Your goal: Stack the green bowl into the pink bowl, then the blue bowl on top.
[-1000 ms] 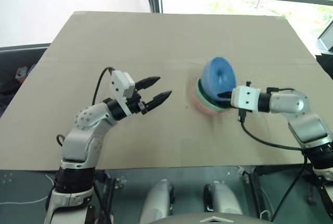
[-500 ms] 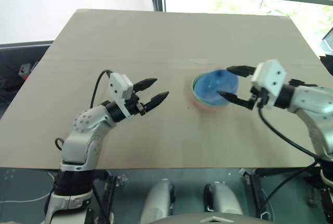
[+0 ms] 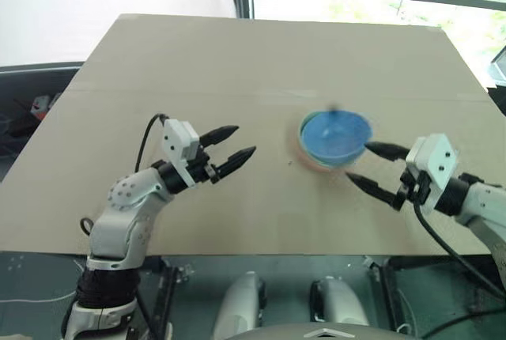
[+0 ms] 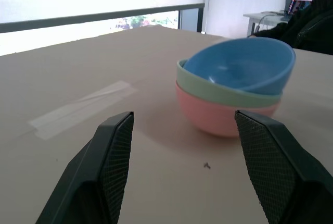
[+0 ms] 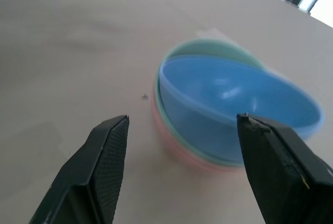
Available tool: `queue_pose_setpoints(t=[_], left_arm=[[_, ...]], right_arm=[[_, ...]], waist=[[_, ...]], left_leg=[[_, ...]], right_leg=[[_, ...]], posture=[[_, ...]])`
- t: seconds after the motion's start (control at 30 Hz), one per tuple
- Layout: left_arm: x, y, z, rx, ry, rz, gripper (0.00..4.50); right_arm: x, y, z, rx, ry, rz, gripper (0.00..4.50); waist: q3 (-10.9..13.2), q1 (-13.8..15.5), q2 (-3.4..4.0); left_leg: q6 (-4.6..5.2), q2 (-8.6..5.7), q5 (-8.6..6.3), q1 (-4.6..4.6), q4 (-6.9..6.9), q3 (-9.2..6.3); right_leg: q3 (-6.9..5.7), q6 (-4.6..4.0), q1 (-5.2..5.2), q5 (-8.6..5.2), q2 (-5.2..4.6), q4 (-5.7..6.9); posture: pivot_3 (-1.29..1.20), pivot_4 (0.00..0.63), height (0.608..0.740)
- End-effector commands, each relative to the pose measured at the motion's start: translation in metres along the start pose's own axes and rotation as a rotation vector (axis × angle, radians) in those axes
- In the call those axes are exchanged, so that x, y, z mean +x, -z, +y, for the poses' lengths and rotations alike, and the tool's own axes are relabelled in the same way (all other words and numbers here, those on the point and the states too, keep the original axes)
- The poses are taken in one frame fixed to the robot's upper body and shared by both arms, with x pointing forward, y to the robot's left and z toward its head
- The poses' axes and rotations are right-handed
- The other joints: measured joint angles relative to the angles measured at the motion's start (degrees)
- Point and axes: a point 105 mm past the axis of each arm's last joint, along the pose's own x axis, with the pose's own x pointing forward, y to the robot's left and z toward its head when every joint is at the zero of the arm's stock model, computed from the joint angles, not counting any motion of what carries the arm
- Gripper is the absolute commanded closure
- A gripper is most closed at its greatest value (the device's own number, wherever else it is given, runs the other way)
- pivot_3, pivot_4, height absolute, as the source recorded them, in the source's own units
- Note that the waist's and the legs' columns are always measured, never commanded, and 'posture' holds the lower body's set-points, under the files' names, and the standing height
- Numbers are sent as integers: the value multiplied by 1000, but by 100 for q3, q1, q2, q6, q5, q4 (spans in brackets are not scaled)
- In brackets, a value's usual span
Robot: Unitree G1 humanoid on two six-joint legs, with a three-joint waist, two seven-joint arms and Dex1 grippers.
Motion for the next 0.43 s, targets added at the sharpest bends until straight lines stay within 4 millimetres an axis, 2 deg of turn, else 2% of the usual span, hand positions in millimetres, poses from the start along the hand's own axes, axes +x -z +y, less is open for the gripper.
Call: queue_pose_setpoints(t=[0.03,0.13,0.17,0.3,0.43], left_arm=[[-22,-10,2,39,11,0,1220],[-46,0,4,22,14,69,1220],[-51,2,4,21,18,84,1220],[-58,4,6,17,18,107,1220],[-57,2,0,16,64,108,1220]], right_arm=[[-32,3,-7,-11,37,3,1038],[-65,15,-23,33,111,46,211],[-73,18,-26,33,119,62,91],[-87,25,-38,-23,170,105,91],[-83,29,-41,-44,156,118,91]], waist=[[1,-29,2],[-1,-68,3],[-1,-69,3],[-3,-56,0],[-5,-59,1]], left_leg=[[1,0,0,0,0,3],[4,-1,-2,12,2,10],[4,4,-3,17,1,17],[22,8,-13,47,0,17],[21,8,-14,68,-4,26]], right_leg=[[2,0,0,0,0,0],[7,1,5,0,-2,-21],[10,1,6,0,0,-22],[16,-23,14,-14,3,-6],[32,-24,27,-15,0,0]], posture=[[0,150,740],[0,150,740],[0,150,740],[0,150,740],[0,150,740]])
